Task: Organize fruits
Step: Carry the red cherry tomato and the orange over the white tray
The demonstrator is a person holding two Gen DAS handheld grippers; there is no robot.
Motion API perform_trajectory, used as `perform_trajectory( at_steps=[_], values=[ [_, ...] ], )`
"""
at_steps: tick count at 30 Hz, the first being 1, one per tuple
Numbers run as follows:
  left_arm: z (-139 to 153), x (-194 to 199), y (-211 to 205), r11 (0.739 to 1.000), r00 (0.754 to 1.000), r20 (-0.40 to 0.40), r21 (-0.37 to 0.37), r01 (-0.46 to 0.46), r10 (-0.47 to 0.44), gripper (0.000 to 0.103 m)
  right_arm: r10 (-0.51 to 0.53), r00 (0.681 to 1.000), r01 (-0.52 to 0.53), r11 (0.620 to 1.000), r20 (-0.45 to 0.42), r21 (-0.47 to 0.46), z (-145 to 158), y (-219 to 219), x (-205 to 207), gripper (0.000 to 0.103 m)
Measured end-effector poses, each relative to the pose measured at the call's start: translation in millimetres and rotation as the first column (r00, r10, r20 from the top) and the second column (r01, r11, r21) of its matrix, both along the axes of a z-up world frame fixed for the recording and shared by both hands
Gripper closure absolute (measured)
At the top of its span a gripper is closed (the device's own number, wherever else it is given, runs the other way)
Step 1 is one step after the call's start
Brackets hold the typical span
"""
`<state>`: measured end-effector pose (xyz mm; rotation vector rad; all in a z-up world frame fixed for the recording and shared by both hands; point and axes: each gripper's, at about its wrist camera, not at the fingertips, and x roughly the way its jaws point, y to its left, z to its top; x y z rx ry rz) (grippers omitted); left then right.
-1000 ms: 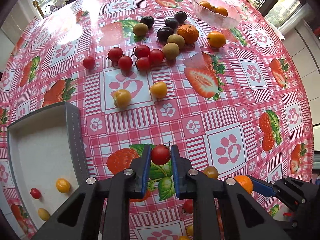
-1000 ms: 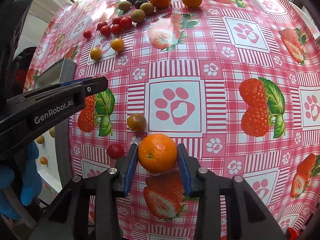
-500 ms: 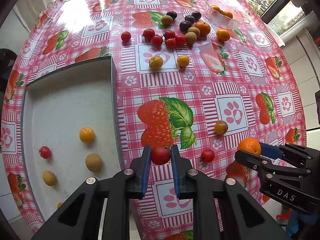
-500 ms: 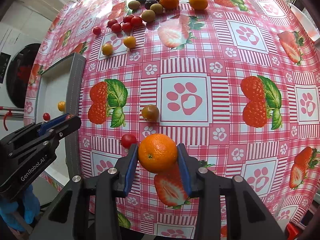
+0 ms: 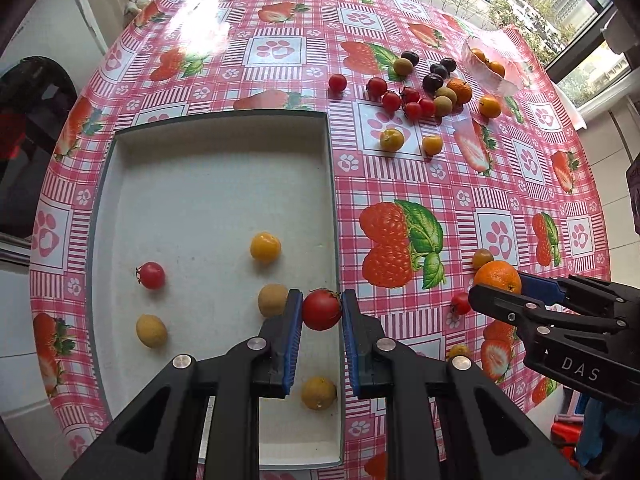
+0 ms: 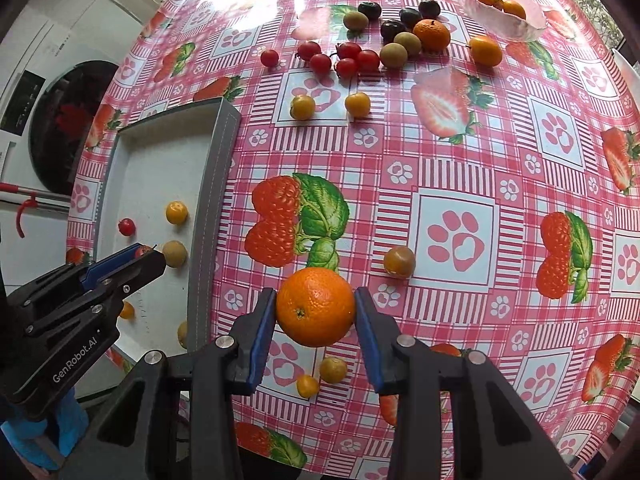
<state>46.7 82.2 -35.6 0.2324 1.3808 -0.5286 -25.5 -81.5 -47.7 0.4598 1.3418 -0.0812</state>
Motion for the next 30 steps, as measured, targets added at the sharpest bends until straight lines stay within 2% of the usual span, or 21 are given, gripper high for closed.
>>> perform_trajectory(
  at_steps=[15, 30],
  values=[
    [-2, 39, 57, 0.995, 0.994, 0.037, 0.022, -0.102, 0.101, 0.082, 0.135, 0.990, -0.135, 0.991, 0.027, -0.005, 11, 61, 56, 0.061],
    [-25, 99, 69, 0.986, 0.986, 0.063, 0.054, -0.159, 0.156, 0.082, 0.195, 0.981, -0.194, 0.981, 0.023, -0.013, -4, 83, 121, 0.061]
  ],
)
